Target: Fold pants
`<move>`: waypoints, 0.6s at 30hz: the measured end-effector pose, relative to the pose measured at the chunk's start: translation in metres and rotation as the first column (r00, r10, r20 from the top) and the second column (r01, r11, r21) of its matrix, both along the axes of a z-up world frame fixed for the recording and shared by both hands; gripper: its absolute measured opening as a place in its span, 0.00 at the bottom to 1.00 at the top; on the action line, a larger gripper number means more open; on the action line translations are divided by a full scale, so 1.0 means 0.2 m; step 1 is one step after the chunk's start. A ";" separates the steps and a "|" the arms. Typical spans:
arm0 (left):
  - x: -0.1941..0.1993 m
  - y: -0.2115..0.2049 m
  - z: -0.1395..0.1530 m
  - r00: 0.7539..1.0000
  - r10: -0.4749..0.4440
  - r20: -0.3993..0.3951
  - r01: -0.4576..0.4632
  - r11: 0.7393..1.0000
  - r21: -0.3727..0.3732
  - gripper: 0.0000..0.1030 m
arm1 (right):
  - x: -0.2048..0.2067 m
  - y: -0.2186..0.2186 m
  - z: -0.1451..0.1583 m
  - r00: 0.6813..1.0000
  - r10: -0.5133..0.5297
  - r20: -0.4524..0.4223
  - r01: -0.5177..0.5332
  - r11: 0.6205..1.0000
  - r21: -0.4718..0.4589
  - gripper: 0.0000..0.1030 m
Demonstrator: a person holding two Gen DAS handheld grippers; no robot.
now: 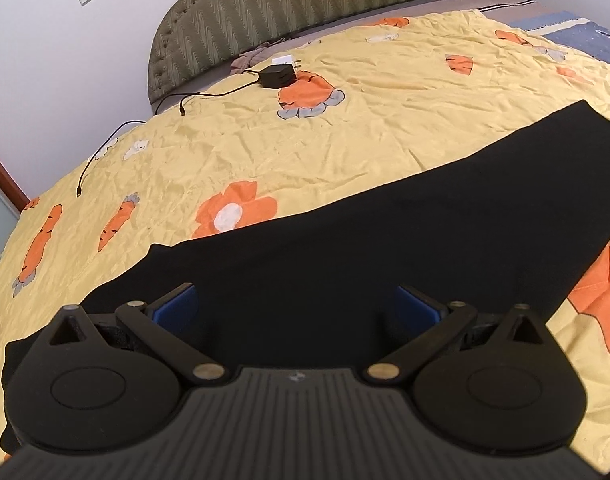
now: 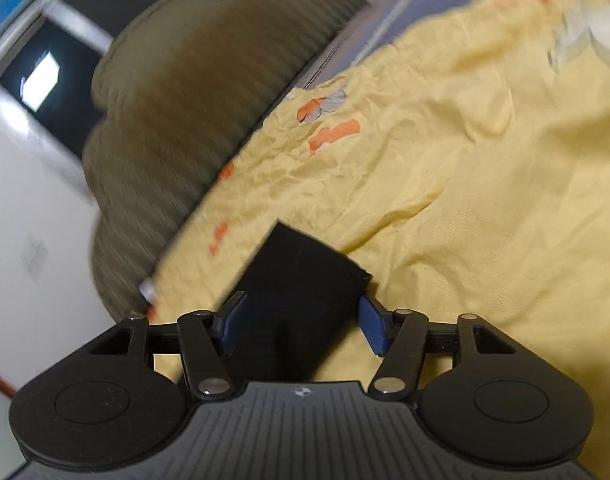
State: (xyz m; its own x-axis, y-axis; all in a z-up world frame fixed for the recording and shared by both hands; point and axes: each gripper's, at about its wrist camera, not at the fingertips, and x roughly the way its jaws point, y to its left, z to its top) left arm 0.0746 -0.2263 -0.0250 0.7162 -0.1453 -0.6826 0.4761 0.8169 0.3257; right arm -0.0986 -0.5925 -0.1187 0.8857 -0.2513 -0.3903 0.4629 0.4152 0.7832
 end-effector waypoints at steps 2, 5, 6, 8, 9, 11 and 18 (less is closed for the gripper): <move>0.00 0.00 0.00 1.000 0.006 0.000 -0.006 1.000 0.003 1.00 | 0.02 -0.05 -0.02 0.998 -0.017 0.056 0.013 0.997 0.072 0.54; 0.02 0.02 0.00 1.000 0.017 -0.005 -0.017 1.000 0.000 1.00 | 0.04 -0.10 -0.06 0.993 -0.071 0.093 0.051 0.980 0.193 0.13; 0.02 0.02 0.01 1.000 0.020 -0.006 -0.020 1.000 -0.003 1.00 | 0.04 -0.11 -0.08 0.993 -0.079 0.093 0.058 0.976 0.210 0.12; 0.03 0.04 0.01 1.000 0.026 -0.007 -0.026 1.000 -0.004 1.00 | 0.04 -0.09 -0.06 0.993 -0.069 0.094 0.054 0.986 0.158 0.11; 0.03 0.05 0.01 1.000 0.031 -0.004 -0.031 1.000 -0.002 1.00 | 0.04 -0.07 -0.03 0.995 -0.055 0.089 0.044 0.992 0.118 0.11; 0.04 0.07 0.01 0.999 0.043 0.000 -0.043 0.999 0.001 1.00 | 0.06 -0.01 0.05 0.998 -0.019 0.059 0.019 1.000 0.004 0.11; 0.10 0.20 0.03 0.994 0.108 -0.004 -0.108 0.994 -0.016 1.00 | 0.21 0.35 0.38 0.986 0.162 -0.024 -0.160 0.922 -0.352 0.11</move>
State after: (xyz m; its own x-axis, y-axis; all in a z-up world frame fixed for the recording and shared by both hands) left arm 0.0942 -0.1857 -0.0184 0.7260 -0.0782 -0.6832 0.3857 0.8688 0.3104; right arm -0.0563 -0.5232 -0.0420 0.9275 -0.2251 -0.2985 0.3631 0.7328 0.5755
